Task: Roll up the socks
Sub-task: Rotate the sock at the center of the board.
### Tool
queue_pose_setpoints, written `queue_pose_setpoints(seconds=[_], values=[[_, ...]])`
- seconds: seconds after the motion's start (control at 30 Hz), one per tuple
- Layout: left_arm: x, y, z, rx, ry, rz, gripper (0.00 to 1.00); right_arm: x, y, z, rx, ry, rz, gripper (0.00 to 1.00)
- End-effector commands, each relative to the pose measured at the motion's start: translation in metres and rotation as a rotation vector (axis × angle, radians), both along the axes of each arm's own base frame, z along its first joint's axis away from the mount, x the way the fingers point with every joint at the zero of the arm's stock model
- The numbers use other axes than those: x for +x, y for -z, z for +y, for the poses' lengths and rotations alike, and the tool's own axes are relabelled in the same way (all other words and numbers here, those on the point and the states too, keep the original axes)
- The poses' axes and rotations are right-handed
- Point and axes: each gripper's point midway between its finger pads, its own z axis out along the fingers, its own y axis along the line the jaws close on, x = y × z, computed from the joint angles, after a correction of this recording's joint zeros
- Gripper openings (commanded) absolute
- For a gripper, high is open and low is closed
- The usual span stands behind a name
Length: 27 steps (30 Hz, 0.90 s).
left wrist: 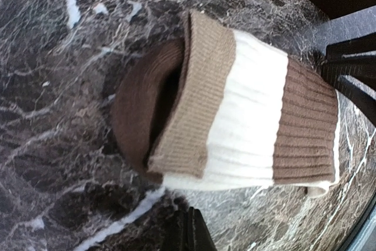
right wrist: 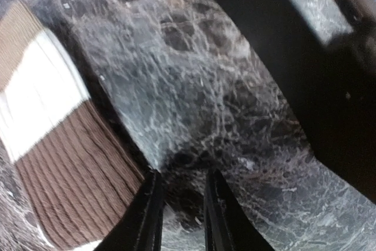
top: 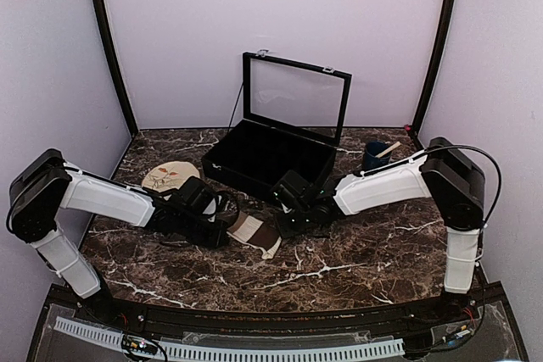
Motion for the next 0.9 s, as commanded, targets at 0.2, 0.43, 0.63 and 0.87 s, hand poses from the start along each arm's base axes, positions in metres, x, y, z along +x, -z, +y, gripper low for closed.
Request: queue_pose_setpoints(seconds=[0.2, 0.43, 0.63, 0.87], values=[[0.009, 0.013, 0.001, 0.092, 0.003, 0.007, 0.0, -0.031, 0.013, -0.013, 0.028, -0.006, 0.078, 0.24], [0.016, 0.013, -0.001, 0.115, 0.013, -0.012, 0.0, -0.055, 0.007, -0.002, 0.049, -0.04, 0.09, 0.24], [0.017, 0.014, 0.001, 0.133, 0.018, -0.02, 0.01, -0.075, 0.001, 0.013, 0.077, -0.062, 0.095, 0.24], [0.016, 0.009, 0.011, 0.163, 0.003, -0.04, 0.04, -0.081, -0.007, 0.022, 0.083, -0.069, 0.081, 0.24]])
